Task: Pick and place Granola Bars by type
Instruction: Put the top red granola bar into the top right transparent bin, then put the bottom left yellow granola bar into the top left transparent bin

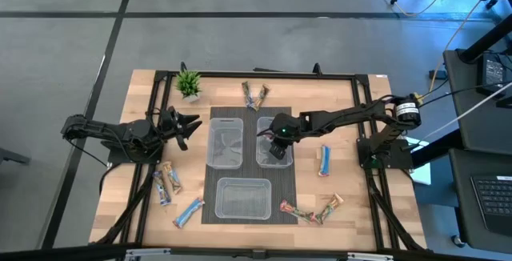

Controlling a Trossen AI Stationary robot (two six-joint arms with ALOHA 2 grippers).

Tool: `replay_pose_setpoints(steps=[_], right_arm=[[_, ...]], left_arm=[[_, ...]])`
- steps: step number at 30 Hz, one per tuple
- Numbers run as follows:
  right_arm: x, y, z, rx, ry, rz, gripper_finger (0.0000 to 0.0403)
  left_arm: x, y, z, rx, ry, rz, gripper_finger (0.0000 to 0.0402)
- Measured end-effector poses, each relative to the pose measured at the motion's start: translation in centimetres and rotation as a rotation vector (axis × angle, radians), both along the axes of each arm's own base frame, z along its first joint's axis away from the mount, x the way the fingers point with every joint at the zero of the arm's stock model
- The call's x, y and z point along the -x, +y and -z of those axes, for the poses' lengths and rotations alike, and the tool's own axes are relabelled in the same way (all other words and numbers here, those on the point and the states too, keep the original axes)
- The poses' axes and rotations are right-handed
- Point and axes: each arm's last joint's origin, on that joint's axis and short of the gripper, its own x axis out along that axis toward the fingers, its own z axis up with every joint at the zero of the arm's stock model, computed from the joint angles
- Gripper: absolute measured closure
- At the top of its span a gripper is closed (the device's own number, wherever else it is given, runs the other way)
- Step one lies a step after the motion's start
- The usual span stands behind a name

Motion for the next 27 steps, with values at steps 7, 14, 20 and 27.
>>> replay_pose_setpoints(steps=[7,14,20,27], right_arm=[[0.2,0.0,-0.4,0.002,-0.004,-0.002,0.0268],[2.3,0.1,-5.1,0.088,-0.100,-0.106,0.0251],[4.9,0.0,-9.0,0.183,-0.187,-0.096,0.0250],[6.3,-0.1,-11.0,0.293,-0.236,-0.058,0.0250]], left_arm=[[0.0,0.0,0.0,0.037,-0.020,0.001,0.0262],[0.0,0.0,-0.1,0.051,-0.040,0.010,0.0250],[0.0,-0.1,-0.7,0.034,-0.085,0.027,0.0185],[0.1,-0.2,-1.5,0.032,-0.115,0.073,0.0124]])
